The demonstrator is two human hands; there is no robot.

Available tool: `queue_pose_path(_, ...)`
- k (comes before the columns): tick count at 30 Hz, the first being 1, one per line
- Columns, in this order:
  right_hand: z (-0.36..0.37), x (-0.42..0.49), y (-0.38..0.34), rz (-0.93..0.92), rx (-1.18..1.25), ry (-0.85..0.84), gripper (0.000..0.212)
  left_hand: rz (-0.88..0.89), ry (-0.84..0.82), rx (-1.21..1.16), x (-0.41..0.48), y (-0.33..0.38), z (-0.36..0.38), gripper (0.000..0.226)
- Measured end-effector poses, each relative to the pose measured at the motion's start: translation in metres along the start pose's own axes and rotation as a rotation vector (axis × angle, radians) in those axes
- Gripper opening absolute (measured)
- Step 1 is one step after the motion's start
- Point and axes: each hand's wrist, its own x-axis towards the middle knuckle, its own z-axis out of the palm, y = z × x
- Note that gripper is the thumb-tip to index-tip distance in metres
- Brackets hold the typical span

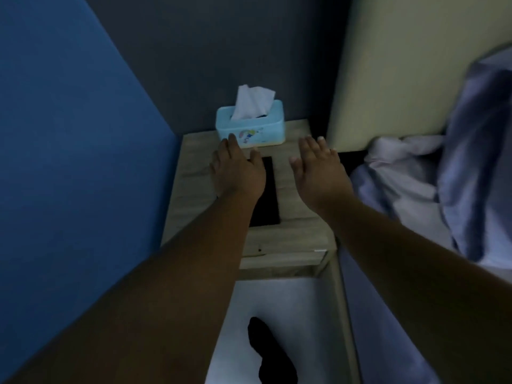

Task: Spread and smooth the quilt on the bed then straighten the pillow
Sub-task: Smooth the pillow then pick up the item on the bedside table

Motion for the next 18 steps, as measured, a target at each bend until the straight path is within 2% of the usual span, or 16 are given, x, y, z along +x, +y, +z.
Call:
queue_pose_path(5, 0.049, 0.062, -0.026, -0.078, -0.036, -0.159, 0.054, -0.151, -0.012, -0.062, 0.058, -0.045, 0.017, 0.063)
queue_pose_path(9, 0.081, 0.1, -0.039, -0.1, -0.033, -0.223, 0.054, -0.245, -0.046, -0.053, 0.088, -0.07, 0.034, 0.062)
queue_pose_path(18, 0.122, 0.14, -0.059, -0.15, -0.067, -0.366, 0.055, -0.285, -0.112, -0.045, 0.106, -0.098, 0.053, 0.062)
